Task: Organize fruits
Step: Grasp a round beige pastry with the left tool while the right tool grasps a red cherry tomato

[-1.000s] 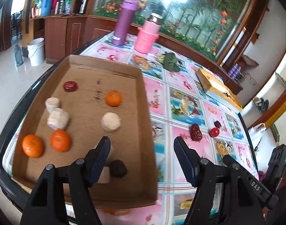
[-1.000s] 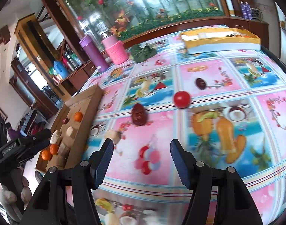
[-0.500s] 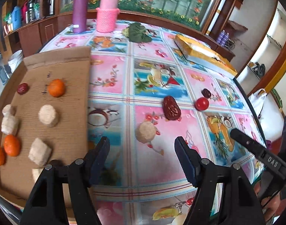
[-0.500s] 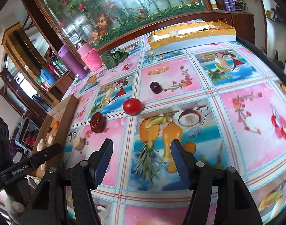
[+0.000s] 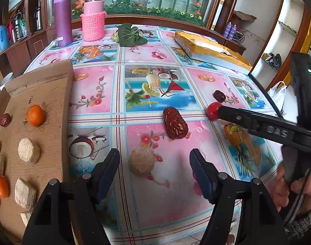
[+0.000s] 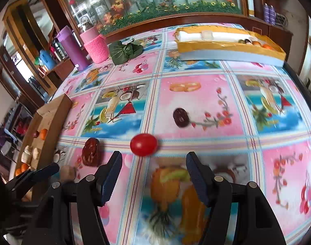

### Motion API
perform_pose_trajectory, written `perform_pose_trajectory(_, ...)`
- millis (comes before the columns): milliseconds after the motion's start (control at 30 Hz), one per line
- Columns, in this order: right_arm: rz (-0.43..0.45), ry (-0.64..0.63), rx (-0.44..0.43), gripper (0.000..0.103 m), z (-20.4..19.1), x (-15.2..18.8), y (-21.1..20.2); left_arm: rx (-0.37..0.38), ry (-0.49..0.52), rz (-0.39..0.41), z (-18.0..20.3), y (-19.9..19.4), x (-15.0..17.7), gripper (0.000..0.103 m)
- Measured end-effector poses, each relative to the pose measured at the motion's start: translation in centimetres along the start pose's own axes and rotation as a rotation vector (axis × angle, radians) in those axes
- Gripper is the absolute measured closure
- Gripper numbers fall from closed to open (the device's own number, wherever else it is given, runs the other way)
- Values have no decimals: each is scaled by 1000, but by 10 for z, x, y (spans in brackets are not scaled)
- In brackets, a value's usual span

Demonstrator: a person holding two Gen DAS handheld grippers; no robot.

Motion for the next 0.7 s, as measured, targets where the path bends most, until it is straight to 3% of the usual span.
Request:
perform_pose_trajectory(33,-3,-12,3,34,-2,-3,5,6,-1,3,0,0,0,47)
perform_pose_trajectory(67,-5,-24,7,34,-5,-5,10,28,-7,-4,-2,0,1,66)
perform_pose_trajectory(133,-3,-57,31,34,-10,-8,21,45,-11,-13,-3,2,2,77)
perform_pose_trajectory(433,2,-145,90,35,-21,-7,41,83,-43,-27,-7,6,5,74)
perform_pose_trajectory(467,5,-144,91,37,-21,-7,41,81,-42,-28,-6,7,6,74)
perform_pose_trajectory(533,13,-147,104,62,-19,-8,39,82,-41,-29,-4,7,8,74)
perform_pose_trajectory(567,15,-147,103,67,-19,-8,39,81,-37,-30,-3,7,8,74)
perform_pose_trajectory(700,18,-115,75,69,-16,-5,31,72,-8,-10,3,0,9,77)
Point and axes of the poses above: each gripper's, at about its wrist camera, not at the fingertips, and y roughly the way its jaws point, z to its right, x to its underside, the point moved 4 cm from there along y, roughly the way its jaws point, and after that the axes turned 9 degrees about z, right-handed, at the moved point
